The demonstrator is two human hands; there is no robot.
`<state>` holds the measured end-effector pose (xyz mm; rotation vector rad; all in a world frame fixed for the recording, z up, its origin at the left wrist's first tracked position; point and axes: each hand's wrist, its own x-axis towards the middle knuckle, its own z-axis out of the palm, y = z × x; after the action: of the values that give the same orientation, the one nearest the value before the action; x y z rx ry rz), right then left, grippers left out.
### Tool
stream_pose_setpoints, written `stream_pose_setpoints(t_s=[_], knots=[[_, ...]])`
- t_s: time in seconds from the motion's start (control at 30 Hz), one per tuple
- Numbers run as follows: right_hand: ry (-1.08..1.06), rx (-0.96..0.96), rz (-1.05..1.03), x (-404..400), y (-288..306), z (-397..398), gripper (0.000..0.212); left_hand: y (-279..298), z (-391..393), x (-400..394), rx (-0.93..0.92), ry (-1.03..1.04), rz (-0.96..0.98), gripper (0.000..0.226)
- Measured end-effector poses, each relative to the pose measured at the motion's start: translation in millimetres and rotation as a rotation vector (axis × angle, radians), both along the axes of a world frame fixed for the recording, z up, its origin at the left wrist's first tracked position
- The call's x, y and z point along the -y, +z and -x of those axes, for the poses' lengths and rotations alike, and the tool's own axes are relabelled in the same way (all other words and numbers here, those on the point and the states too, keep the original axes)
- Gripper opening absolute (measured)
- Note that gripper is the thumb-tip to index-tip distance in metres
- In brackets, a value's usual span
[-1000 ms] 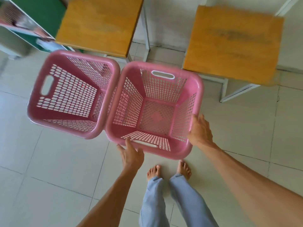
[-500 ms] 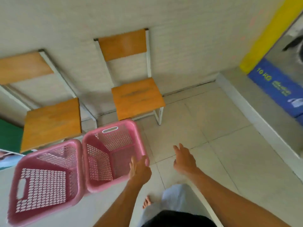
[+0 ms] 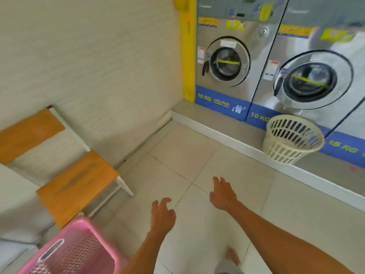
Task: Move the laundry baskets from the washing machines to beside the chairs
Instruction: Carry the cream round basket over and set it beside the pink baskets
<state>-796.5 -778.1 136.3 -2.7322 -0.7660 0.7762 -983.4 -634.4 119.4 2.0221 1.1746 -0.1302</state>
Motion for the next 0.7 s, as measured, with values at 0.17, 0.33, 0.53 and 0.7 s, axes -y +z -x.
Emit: stream_pose_setpoints(t_s=[0.17,0.33,0.53,0.7], knots=[[-0.124,-0.018,-0.069,48.5,3.7,-88.5,0.064,0.0,-112.7,49.9,0.075,-0.022,0.101,0.045],[-0.26,-0.025,-0.12,103.5,4.4,-183.0,0.063,8.7,-246.0,87.0,0.155,-0.113,0.118,0.042],[-0.417,-0.037,-0.115,165.7,-0.4,-263.0,0.063,12.0,-358.9,128.1,0.15,-0.26,0.175,0.042],[-0.563,-0.05,-0.104,204.1,-16.4,-324.8,0.062,-4.7,-445.7,147.4,0.129,-0.402,0.149,0.045]])
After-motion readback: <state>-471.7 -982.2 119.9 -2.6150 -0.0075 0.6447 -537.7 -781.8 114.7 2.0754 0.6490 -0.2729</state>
